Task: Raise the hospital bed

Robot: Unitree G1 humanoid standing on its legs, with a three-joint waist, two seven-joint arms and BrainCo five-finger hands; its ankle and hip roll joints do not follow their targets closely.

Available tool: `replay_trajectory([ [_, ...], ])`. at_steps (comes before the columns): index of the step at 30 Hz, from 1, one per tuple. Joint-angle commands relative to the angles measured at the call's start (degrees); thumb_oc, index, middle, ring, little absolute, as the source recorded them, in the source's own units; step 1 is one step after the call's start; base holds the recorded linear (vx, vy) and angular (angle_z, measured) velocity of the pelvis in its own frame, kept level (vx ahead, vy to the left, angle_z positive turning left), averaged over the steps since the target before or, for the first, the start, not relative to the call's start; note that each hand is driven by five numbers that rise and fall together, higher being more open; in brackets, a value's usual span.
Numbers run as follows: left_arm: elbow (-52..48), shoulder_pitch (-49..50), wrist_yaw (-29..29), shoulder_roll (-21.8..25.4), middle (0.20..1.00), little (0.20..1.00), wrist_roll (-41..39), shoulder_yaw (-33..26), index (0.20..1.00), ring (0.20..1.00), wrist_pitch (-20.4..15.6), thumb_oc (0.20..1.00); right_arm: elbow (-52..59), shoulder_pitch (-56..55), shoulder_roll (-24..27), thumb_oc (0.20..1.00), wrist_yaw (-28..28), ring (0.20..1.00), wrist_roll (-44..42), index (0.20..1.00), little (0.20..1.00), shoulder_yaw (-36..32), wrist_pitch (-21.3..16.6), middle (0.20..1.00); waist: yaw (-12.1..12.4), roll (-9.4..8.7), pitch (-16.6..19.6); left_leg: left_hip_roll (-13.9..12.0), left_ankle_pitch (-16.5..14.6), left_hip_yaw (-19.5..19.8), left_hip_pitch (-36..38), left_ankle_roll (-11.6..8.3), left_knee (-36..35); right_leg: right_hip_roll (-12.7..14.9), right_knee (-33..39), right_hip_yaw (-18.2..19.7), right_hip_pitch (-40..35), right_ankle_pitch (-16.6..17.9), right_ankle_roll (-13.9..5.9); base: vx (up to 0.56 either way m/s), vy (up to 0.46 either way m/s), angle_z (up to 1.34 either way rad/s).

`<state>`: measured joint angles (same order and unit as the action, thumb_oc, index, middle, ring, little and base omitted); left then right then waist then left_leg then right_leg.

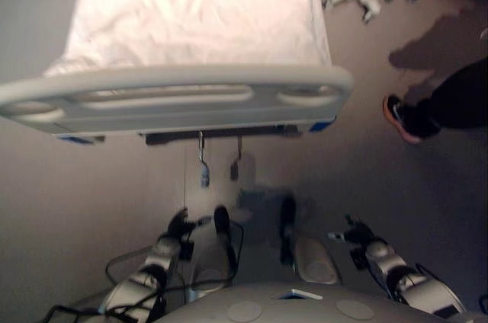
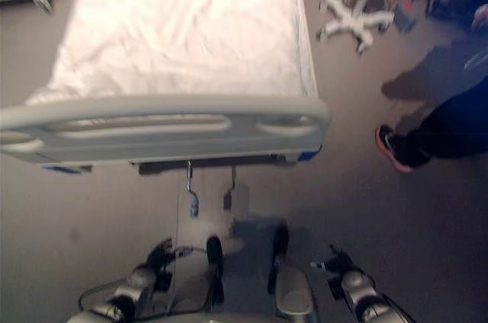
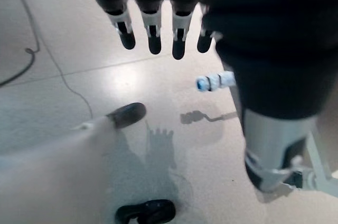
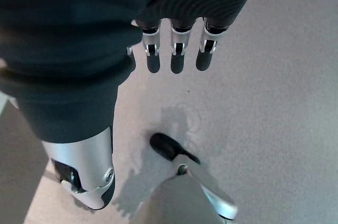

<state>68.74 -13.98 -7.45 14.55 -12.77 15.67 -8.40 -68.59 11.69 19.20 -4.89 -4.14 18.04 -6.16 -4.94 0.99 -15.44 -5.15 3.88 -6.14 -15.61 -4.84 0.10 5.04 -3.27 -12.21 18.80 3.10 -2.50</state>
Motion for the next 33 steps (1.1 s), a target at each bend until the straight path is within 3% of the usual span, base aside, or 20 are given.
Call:
replay_trajectory([
  [1, -0.1, -3.9, -2.8, 2.9, 1.0, 1.0, -3.0, -1.1, 1.0, 1.0, -1.6, 1.0, 3.8, 2.9, 0.6, 1.0, -2.4, 1.0, -1.7, 1.0, 1.0, 2.1, -2.0, 1.0, -1.8, -3.53, -2.3, 3.1, 2.0, -0.4, -2.9, 2.5, 0.6, 0.5, -1.9, 2.4, 1.5, 1.6, -4.61, -0.08, -0.006, -0.06],
  [11, -1.7, -13.2, -6.2, 9.1, 1.0, 1.0, -7.3, -2.1, 1.0, 1.0, -2.4, 1.0, 12.6, 7.6, 4.1, 1.0, -5.0, 1.0, -3.0, 1.0, 1.0, 2.3, -4.0, 1.0, -3.4, -5.47, -7.1, 2.3, 2.4, -0.6, -14.0, 1.94, 5.4, 0.5, -5.4, 2.6, 12.7, 2.5, -4.69, -0.06, -0.008, -0.04],
  [20, -3.5, -20.4, -8.9, 15.8, 1.0, 1.0, -9.6, -2.8, 1.0, 1.0, -3.3, 1.0, 20.1, 8.4, 6.9, 1.0, -6.5, 1.0, -5.1, 1.0, 1.0, 1.8, -6.0, 1.0, -4.9, -7.14, -9.3, 1.8, 2.1, 0.3, -25.1, 1.64, 9.5, 0.4, -6.8, 2.9, 22.4, 3.8, -4.74, -0.04, -0.016, -0.01],
  [24, -4.0, -21.6, -9.2, 16.7, 1.0, 1.0, -10.1, -2.7, 1.0, 1.0, -3.5, 1.0, 21.7, 8.4, 7.3, 1.0, -6.9, 1.0, -5.4, 1.0, 1.0, 1.8, -6.5, 1.0, -5.3, -7.48, -9.8, 1.7, 1.9, 0.5, -27.0, 1.6, 10.3, 0.4, -7.1, 2.8, 24.0, 4.0, -4.68, -0.01, -0.007, 0.0],
  [26, -4.6, -23.2, -9.9, 18.0, 1.0, 1.0, -10.3, -2.6, 1.0, 1.0, -3.8, 1.0, 23.9, 8.7, 7.9, 1.0, -7.0, 1.0, -6.0, 1.0, 1.0, 1.9, -7.1, 1.0, -5.6, -7.98, -10.4, 1.3, 0.1, 1.1, -28.9, 1.12, 11.4, 0.0, -7.7, 3.2, 25.9, 3.1, -5.18, 0.02, -0.008, 0.0],
  [27, -4.9, -23.6, -10.1, 18.2, 1.0, 1.0, -10.4, -2.5, 1.0, 1.0, -3.8, 1.0, 24.6, 8.7, 8.0, 1.0, -7.2, 1.0, -5.9, 1.0, 1.0, 1.9, -7.2, 1.0, -5.9, -8.34, -10.8, 1.4, 1.6, 0.6, -30.3, 1.59, 11.7, 0.2, -7.5, 3.0, 27.1, 4.5, -4.67, 0.05, -0.011, -0.04],
  [28, -4.8, -24.0, -10.4, 19.0, 1.0, 1.0, -10.4, -2.6, 1.0, 1.0, -3.8, 1.0, 25.5, 8.6, 8.2, 1.0, -7.2, 1.0, -6.3, 1.0, 1.0, 1.9, -7.5, 1.0, -5.9, -8.38, -10.8, 1.1, -0.2, 1.2, -30.6, 1.17, 12.2, -0.2, -7.9, 3.3, 27.4, 3.3, -5.16, -0.02, -0.021, -0.04],
  [33, -5.9, -26.4, -11.5, 21.3, 1.0, 1.0, -10.9, -2.3, 1.0, 1.0, -4.1, 1.0, 29.2, 8.5, 9.2, 1.0, -7.4, 1.0, -7.0, 1.0, 1.0, 2.3, -8.4, 1.0, -6.5, -9.45, -12.2, 0.6, -0.7, 1.6, -34.3, 1.14, 14.1, -0.3, -7.9, 3.4, 30.2, 3.9, -5.24, 0.0, -0.015, -0.04],
])
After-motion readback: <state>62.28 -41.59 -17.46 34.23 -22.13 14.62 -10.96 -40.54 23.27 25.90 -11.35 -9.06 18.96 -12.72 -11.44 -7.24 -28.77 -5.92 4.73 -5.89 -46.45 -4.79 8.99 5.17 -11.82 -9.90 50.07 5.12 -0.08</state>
